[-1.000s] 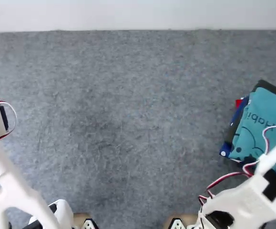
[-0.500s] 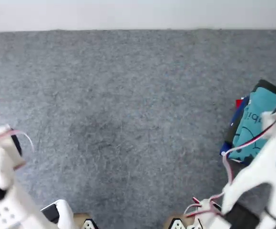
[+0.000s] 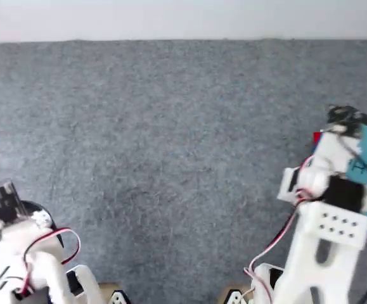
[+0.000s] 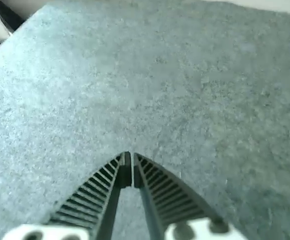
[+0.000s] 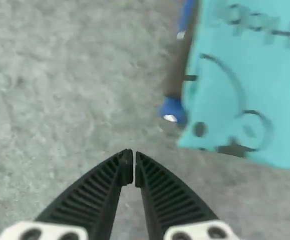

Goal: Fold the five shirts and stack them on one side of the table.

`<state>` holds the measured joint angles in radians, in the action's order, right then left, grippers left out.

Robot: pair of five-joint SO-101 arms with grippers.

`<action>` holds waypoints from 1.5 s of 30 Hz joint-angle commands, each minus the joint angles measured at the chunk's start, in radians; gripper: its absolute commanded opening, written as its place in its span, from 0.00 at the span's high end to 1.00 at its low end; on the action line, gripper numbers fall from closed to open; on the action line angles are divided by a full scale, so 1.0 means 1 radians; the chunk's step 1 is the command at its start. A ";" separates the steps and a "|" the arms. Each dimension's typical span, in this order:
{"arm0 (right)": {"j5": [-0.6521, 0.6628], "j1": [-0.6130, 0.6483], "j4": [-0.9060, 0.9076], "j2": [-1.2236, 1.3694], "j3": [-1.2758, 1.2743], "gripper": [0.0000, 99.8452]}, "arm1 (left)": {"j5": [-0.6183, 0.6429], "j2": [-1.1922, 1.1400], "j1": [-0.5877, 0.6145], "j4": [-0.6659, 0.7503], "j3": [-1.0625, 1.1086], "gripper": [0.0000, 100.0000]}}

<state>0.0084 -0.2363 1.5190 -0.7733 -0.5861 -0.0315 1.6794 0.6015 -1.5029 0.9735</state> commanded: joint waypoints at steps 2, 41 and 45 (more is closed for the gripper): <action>-0.057 0.096 -0.153 -0.145 -0.206 0.99 | 0.009 0.152 -0.006 0.098 0.173 0.98; -0.035 0.025 -0.249 -1.044 -1.092 0.99 | 0.184 0.137 -0.563 0.423 0.708 0.98; 0.104 0.041 -0.323 -1.038 -1.097 0.99 | 0.184 0.135 -0.565 0.407 0.708 0.98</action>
<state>0.0499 -0.1979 1.2290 -1.8029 -1.6694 0.1435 1.8098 0.0368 -1.0978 1.6870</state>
